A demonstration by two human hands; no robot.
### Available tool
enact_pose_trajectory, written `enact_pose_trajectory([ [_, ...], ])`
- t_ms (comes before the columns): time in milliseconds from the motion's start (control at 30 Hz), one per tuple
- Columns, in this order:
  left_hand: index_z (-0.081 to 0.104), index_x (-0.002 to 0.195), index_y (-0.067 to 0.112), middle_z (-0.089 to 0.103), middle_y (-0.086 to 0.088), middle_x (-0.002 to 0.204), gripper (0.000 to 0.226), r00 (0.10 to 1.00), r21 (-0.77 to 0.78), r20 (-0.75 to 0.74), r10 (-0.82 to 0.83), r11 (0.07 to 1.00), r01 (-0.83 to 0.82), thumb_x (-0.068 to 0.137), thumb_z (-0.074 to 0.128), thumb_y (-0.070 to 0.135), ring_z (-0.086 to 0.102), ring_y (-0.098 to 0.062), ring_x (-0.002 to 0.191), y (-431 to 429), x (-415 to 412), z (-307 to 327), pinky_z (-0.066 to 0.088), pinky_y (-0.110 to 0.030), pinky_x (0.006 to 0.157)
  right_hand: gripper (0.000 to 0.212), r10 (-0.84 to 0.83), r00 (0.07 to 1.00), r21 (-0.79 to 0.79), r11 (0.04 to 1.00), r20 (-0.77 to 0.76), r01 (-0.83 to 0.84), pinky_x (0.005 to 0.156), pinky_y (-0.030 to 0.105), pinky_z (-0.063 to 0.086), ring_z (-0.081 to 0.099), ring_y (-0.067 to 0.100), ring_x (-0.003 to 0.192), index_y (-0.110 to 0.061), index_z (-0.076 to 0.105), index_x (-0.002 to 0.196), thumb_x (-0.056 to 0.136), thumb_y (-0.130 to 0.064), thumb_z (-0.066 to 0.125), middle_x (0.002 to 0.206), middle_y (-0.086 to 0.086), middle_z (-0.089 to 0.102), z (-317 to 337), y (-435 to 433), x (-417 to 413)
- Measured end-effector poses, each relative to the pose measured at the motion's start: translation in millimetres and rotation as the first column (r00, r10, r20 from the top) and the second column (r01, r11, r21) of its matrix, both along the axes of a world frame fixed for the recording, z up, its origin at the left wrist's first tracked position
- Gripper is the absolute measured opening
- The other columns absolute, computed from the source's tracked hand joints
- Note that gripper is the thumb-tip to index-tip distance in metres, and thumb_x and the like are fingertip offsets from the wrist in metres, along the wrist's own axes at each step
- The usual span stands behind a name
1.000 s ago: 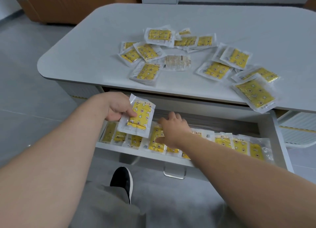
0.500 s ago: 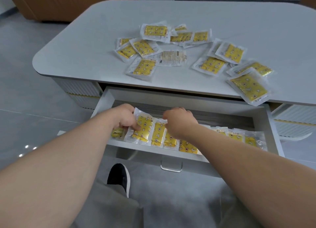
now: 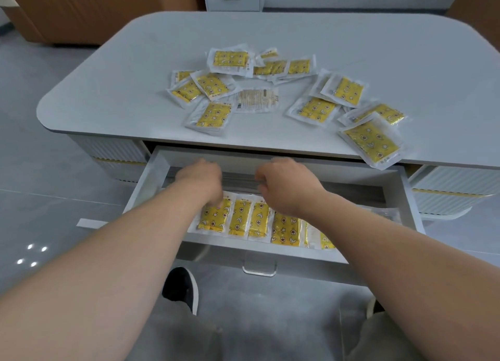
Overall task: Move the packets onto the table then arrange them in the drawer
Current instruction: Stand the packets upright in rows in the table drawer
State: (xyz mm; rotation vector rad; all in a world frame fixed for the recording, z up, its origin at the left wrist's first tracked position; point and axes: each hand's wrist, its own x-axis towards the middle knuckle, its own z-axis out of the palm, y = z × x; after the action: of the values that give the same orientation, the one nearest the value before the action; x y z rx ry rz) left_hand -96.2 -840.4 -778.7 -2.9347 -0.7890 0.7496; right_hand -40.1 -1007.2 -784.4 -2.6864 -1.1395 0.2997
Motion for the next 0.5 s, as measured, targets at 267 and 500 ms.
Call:
enact_pose_trajectory([
  [267, 0.063, 0.108, 0.015, 0.062, -0.006, 0.107, 0.018, 0.843, -0.05, 0.532, -0.075, 0.992, 0.12, 0.095, 0.062, 0.027, 0.06, -0.027, 0.092, -51.3, 29.7, 42.6, 0.046, -0.035, 0.068, 0.028, -0.325, 0.941, 0.104, 0.943, 0.095, 0.315, 0.082, 0.039, 0.05, 0.053, 0.03, 0.114, -0.016, 0.065, 0.118, 0.095, -0.014, 0.049, 0.117, 0.008, 0.061, 43.7, -20.7, 29.5],
  [500, 0.05, 0.136, 0.012, 0.048, -0.01, 0.137, 0.048, 0.794, -0.019, 0.608, -0.023, 0.999, 0.044, 0.096, 0.061, 0.037, 0.046, -0.03, 0.126, -40.0, 50.3, 43.8, 0.044, -0.043, 0.097, 0.046, -0.504, 0.808, -0.069, 0.834, 0.305, 0.547, 0.094, 0.044, 0.041, 0.044, 0.039, 0.123, -0.009, 0.047, 0.133, 0.088, -0.016, 0.054, 0.132, 0.019, 0.046, 57.4, -50.5, 59.7],
])
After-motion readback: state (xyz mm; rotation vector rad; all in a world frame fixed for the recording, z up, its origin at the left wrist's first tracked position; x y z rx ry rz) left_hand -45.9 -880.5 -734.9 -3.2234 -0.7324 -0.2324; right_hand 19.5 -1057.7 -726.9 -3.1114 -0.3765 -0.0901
